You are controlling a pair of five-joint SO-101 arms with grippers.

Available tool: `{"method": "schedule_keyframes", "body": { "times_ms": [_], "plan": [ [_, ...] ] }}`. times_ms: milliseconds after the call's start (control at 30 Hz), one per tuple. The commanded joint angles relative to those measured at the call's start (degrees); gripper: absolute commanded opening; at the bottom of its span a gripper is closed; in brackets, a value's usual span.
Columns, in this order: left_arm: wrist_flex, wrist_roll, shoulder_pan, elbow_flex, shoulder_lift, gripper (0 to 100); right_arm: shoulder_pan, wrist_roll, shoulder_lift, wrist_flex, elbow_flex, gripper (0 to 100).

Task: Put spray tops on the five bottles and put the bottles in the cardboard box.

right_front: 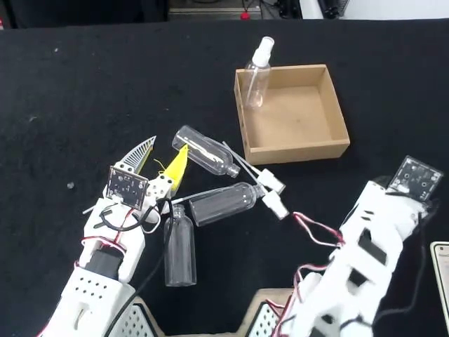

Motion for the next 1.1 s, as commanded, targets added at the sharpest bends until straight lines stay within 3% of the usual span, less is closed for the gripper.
{"method": "schedule_keyframes", "body": {
  "times_ms": [0,333,733,900,1067],
  "plan": [
    [-1.32,-0.62,0.75,1.01,-0.44,21,1.14,0.35,3.30,-3.69,-3.12,30.8],
    [-1.32,-0.62,0.75,1.01,-0.44,21,1.05,0.53,0.04,-8.26,0.84,29.7],
    [-1.32,-0.62,0.75,1.01,-0.44,21,1.14,0.44,-0.48,-8.26,-1.19,5.1],
    [-1.32,-0.62,0.75,1.01,-0.44,21,2.55,0.44,-0.66,-7.65,-4.26,2.2],
    [-1.32,-0.62,0.75,1.01,-0.44,21,3.69,0.35,-6.37,5.36,-9.01,1.9]
  ]
}}
